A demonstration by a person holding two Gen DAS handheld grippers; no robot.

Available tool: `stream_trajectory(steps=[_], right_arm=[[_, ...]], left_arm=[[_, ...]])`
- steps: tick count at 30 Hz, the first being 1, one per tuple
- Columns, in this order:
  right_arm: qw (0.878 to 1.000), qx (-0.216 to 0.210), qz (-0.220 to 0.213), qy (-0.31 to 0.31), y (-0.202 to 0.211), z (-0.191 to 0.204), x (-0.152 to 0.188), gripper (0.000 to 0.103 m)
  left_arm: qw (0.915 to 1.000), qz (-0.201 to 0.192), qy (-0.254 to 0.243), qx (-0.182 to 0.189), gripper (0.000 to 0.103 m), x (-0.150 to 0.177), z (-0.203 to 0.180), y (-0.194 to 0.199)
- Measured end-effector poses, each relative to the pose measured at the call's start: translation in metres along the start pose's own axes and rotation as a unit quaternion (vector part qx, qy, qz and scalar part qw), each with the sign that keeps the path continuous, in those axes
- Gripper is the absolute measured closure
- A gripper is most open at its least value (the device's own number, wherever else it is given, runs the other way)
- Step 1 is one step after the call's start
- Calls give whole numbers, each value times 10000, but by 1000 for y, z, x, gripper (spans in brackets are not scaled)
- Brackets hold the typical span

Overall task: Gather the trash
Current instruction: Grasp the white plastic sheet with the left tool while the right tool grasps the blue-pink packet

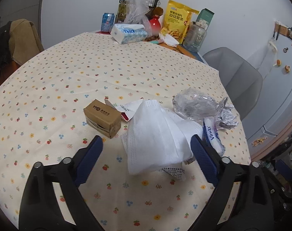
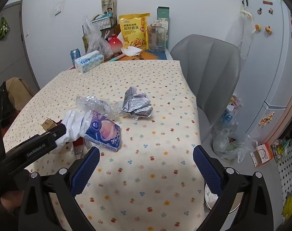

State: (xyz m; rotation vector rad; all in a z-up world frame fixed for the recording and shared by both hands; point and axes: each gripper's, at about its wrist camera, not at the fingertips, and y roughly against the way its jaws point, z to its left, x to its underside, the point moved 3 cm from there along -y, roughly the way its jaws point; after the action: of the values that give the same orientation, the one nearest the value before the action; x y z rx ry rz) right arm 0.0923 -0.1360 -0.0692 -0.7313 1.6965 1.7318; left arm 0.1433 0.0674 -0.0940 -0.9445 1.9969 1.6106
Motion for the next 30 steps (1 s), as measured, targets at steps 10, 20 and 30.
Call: stream_trajectory(steps=[10, 20, 30], right_arm=[[9998, -126, 72, 141, -12, 18, -4, 8], [9989, -279, 171, 344, -28, 45, -5, 9], [9967, -403, 364, 600, -51, 67, -6, 23]], left_arm=[[9991, 81, 158, 374, 94, -6, 2, -3], [9992, -380, 119, 30, 94, -26, 17, 15], [9994, -320, 38, -92, 94, -27, 22, 4]])
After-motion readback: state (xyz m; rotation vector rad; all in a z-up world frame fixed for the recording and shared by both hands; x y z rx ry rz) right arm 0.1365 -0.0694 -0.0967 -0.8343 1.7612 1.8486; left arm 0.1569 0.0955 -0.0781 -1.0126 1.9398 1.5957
